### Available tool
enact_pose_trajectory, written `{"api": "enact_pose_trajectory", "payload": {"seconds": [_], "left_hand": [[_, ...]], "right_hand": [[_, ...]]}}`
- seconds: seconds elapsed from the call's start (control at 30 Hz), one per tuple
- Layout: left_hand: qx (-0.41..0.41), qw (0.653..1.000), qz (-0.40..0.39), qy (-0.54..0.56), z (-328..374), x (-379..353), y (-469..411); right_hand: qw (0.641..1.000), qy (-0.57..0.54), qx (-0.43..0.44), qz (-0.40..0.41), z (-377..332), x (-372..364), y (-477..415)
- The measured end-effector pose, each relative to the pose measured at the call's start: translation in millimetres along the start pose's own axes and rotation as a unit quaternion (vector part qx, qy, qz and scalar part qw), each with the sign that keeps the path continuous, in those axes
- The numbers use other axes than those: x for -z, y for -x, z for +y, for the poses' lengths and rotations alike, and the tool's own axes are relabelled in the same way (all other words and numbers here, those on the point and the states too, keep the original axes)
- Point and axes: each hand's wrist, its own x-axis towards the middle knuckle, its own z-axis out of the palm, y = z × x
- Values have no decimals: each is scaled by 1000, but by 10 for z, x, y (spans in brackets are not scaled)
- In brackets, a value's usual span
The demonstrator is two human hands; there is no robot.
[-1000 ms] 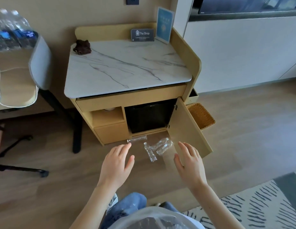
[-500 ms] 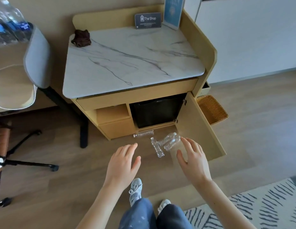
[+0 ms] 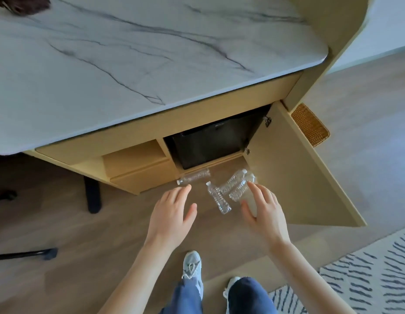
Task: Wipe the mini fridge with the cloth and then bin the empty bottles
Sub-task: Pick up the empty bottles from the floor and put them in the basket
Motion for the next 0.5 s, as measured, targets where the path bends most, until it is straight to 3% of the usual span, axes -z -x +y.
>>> {"api": "enact_pose_trajectory", "payload": {"seconds": [0.3, 0.5], "left_hand": [[-6, 1000, -8, -3, -1027, -2513, -1055], [6, 997, -57, -53, -1970, -4336, -1614]], "right_hand": [[1000, 11, -19, -20, 1630, -2135, -671], [1000, 12, 25, -12, 2758, -3867, -1022]]}}
